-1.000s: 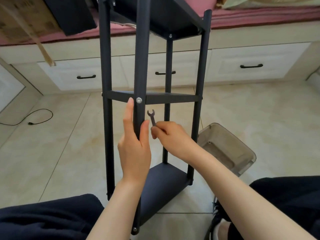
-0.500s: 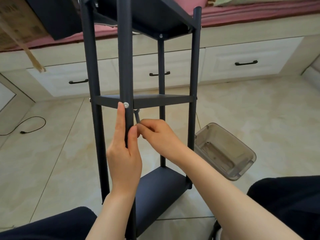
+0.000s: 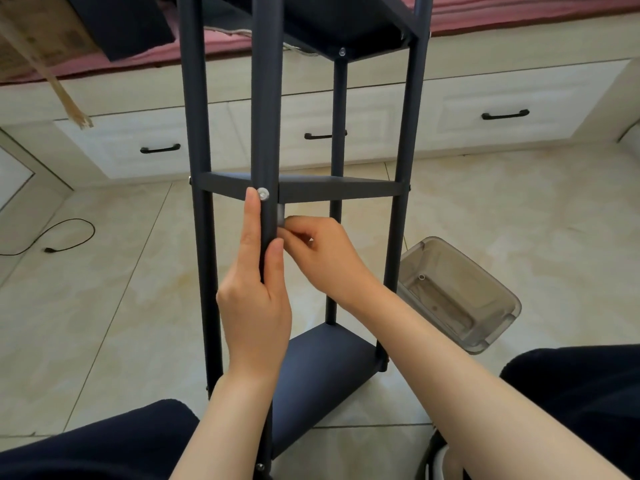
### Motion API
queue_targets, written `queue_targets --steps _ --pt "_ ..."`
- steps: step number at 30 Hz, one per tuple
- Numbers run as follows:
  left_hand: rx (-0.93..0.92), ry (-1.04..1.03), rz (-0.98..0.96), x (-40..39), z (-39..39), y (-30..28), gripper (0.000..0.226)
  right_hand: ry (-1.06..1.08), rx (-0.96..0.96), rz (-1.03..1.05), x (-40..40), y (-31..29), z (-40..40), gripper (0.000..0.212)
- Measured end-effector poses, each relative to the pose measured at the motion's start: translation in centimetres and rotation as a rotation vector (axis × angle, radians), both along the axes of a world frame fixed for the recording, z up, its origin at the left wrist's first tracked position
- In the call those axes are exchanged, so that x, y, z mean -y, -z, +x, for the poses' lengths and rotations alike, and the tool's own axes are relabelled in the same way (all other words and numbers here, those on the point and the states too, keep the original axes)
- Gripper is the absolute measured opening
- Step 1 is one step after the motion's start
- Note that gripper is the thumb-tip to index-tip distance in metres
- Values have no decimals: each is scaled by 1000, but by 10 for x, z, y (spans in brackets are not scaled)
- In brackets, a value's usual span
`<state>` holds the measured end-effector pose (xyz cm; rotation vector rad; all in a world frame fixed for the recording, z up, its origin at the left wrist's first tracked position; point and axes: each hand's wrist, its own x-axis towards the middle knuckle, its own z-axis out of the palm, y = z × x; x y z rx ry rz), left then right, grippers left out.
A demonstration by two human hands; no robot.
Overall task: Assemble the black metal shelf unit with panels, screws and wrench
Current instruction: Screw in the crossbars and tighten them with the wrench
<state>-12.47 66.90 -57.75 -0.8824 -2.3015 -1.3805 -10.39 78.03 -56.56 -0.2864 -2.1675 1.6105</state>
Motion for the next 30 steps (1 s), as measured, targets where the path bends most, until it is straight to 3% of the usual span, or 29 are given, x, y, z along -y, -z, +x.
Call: queue_targets --steps 4,8,13,26,30 --pt "11 0 6 -3 0 -2 52 63 -32 41 -2 5 -2 27" --pt "35 4 23 -5 -1 -1 54 137 -85 72 0 6 -7 48" --pt "23 12 43 -5 -3 2 52 190 -142 121 3 14 -20 32" --pt "47 2 64 5 -13 8 49 409 -295 295 18 26 -54 20" --pt "52 0 67 7 -14 9 49 354 -239 261 19 28 -51 23"
